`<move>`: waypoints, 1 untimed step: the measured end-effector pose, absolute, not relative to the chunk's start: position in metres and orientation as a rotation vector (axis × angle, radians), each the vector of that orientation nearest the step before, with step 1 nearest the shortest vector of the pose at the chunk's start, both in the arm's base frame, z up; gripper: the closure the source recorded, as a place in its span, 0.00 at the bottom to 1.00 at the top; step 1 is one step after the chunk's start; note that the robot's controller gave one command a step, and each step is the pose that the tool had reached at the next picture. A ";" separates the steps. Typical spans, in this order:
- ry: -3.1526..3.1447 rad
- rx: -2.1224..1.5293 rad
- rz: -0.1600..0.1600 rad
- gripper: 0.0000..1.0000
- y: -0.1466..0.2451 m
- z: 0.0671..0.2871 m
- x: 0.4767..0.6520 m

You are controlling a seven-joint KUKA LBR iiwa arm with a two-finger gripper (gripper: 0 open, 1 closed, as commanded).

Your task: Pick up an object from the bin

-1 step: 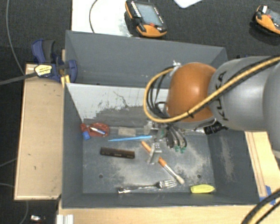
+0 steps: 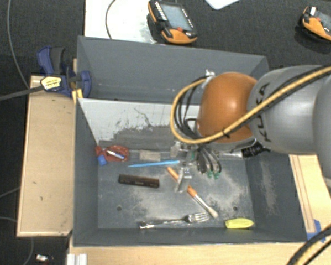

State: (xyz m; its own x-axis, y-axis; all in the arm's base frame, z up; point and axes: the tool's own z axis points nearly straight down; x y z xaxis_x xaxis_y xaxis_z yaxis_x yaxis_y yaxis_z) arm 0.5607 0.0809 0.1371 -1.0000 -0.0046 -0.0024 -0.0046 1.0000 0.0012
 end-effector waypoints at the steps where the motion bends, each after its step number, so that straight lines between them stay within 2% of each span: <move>1: 3.135 -0.022 0.004 0.00 0.120 0.084 0.550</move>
Offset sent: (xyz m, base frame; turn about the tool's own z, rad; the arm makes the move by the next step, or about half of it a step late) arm 0.0032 0.0976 -0.0671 0.1572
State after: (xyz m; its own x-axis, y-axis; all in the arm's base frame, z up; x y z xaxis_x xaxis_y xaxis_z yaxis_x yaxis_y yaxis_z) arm 0.5498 0.1200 0.0838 -0.9999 -0.0138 -0.0061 -0.0138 0.9999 0.0022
